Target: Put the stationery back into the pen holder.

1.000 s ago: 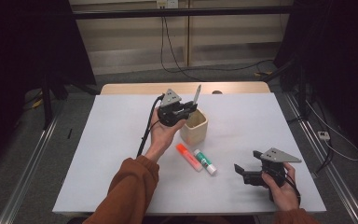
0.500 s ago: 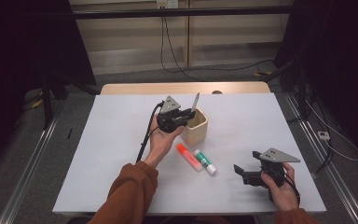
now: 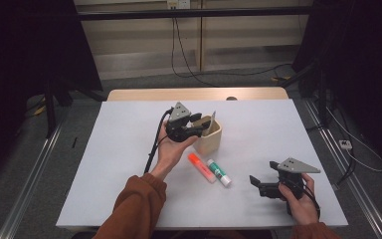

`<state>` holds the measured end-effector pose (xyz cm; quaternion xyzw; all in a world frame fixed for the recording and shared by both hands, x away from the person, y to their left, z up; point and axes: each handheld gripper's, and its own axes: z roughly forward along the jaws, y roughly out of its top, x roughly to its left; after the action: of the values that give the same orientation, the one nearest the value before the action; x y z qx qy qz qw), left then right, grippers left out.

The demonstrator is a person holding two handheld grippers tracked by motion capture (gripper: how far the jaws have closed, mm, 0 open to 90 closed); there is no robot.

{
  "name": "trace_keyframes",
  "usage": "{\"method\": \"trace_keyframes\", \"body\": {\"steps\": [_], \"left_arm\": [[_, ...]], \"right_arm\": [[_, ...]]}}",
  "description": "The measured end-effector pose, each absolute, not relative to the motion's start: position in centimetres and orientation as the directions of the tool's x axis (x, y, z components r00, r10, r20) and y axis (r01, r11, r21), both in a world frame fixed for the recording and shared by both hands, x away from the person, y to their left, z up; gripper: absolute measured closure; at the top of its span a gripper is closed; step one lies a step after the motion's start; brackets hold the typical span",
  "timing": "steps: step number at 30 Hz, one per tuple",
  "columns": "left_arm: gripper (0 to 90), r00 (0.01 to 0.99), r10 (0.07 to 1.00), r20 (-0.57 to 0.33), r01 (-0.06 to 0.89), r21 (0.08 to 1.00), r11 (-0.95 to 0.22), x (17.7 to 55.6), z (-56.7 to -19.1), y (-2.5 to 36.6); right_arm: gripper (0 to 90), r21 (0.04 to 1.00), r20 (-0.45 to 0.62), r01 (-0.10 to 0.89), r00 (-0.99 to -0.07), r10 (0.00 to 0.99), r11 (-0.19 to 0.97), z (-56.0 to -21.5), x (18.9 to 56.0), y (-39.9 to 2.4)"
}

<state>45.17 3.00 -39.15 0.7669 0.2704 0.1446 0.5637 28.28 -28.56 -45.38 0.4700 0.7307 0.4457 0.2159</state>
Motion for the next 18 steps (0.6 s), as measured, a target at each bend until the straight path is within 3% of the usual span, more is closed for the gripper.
{"method": "trace_keyframes", "body": {"steps": [11,18], "left_arm": [[12.5,0.782,0.615,-0.101,0.331,0.904,-0.272,44.6,-38.2,4.9],[8.1,0.792,0.604,-0.086,0.330,0.893,-0.305,43.9,-38.0,6.1]], "right_arm": [[6.2,0.851,0.101,0.498,-0.467,0.878,0.167,-45.4,28.3,-28.5],[6.2,0.850,0.097,0.497,-0.472,0.876,0.174,-45.4,28.3,-28.5]]}}
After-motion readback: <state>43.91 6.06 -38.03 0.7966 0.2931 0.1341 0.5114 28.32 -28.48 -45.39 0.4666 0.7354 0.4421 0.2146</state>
